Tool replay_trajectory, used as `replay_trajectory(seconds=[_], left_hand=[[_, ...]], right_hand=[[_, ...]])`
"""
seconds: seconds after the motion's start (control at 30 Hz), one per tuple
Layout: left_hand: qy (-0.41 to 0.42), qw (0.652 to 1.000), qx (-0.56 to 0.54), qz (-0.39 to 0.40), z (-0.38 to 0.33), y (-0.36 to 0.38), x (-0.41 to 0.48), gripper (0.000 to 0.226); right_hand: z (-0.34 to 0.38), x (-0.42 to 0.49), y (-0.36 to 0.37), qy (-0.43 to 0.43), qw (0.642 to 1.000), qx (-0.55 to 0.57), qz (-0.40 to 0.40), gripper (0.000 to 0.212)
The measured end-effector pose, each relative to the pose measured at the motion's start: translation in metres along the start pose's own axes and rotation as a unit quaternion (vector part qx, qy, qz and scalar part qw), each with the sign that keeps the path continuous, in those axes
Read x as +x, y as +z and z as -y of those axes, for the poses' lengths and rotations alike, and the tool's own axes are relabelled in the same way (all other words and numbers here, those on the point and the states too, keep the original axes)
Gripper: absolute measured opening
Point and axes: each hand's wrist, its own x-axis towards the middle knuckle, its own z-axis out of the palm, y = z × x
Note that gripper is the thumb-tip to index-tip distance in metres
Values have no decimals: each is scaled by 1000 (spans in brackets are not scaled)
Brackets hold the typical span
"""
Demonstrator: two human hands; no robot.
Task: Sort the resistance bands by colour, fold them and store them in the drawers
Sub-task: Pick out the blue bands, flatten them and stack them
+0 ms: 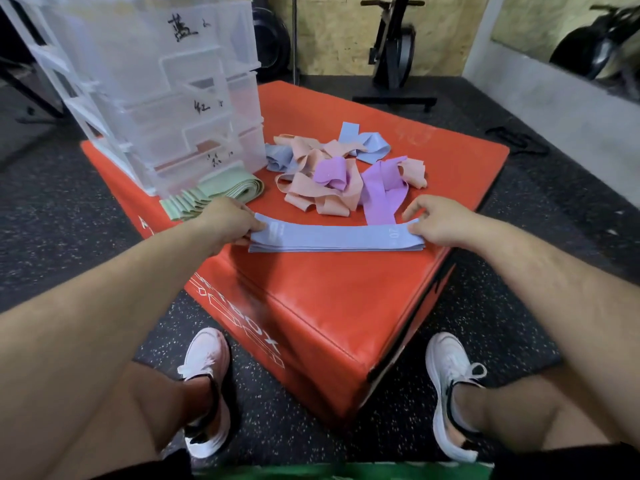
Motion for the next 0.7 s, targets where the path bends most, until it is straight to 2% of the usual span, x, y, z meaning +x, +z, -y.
replay_trajectory(seconds=[0.2, 0.33, 0.4, 0.53, 0.63, 0.7], left_hand=[[26, 997, 60, -45, 10, 13, -1, 20], [74, 982, 156, -80, 11, 16, -3, 25], [86, 978, 179, -69, 13, 16, 0, 29], [85, 946, 311, -44, 12, 14, 2, 35], [106, 923, 359, -92, 1, 20, 4, 24], [167, 931, 306, -111, -13, 32, 1, 11]], right_hand=[[-8, -3, 9, 1, 999, 2, -40, 16], [-13, -4, 12, 8, 999, 14, -35, 12], [-17, -4, 14, 5, 1000, 4, -30, 11], [-19, -5, 14, -7, 1000, -16, -21, 8], [-16, -3, 9, -10, 999, -30, -9, 6], [-12, -3, 4, -15, 999, -35, -23, 8]])
